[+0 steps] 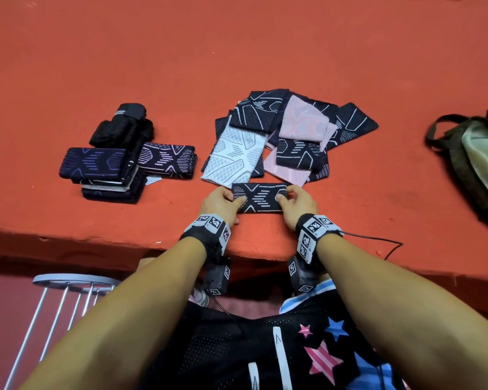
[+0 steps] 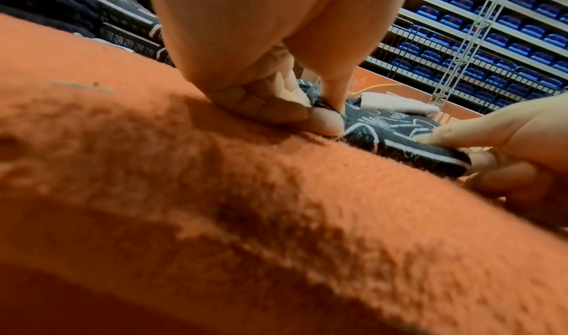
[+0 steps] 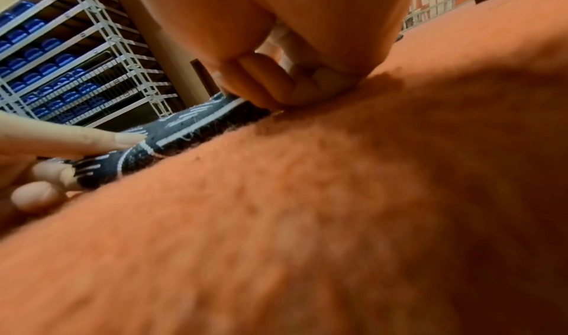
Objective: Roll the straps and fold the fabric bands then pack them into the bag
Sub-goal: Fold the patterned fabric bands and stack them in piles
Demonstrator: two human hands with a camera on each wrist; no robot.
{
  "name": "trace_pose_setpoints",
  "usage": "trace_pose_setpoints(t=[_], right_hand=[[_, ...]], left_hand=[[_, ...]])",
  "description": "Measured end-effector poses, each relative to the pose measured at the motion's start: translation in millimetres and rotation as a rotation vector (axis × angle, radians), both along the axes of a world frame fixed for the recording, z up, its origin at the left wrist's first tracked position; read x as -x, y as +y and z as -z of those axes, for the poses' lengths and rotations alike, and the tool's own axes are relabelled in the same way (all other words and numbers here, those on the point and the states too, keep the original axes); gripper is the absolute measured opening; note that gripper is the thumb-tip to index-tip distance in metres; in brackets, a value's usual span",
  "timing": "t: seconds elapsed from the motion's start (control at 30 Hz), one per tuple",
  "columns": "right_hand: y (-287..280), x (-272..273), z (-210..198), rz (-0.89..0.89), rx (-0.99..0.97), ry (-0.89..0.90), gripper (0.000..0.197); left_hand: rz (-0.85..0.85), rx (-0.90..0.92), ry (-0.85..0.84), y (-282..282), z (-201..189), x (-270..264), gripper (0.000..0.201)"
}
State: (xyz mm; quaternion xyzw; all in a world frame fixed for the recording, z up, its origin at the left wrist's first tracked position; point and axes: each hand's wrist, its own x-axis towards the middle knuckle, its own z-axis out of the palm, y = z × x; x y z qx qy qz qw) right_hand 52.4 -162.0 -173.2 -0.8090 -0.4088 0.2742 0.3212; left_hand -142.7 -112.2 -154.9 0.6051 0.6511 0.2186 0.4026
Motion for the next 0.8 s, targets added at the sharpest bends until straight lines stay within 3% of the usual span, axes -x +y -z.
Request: trace_pose_setpoints(t=[0.2,0.3,0.4,0.53,0.73,0.8], right_hand=[[5,3,-12,0.092,0.071,0.031,0.032],[8,1,-10,0.073,0.115,0.036,0.02],[7,0,-16,0.011,0.111,0.01,0.022],[18,11,-18,-0.135,-0.049,0.043,0.02],[67,80,-54,-0.084,-0.253,0.237,0.032],[87,102,-64,-0.119,-0.298,0.266,0.035]], left_hand=[[-0.062,0.057,-0.009,4,-5,-5,0.029],[-0.072,0.077,-0.023,3,-8,-7,0.038],[-0.084,0.026,-0.002,6,-10,-3,0.034],[-0.133,-0.101,0.012,15,-30,9,0.025],[-0.267,-0.356,0.045,53,-70,61,0.022],[-0.265,-0.36,0.008,69,-80,82,0.02]])
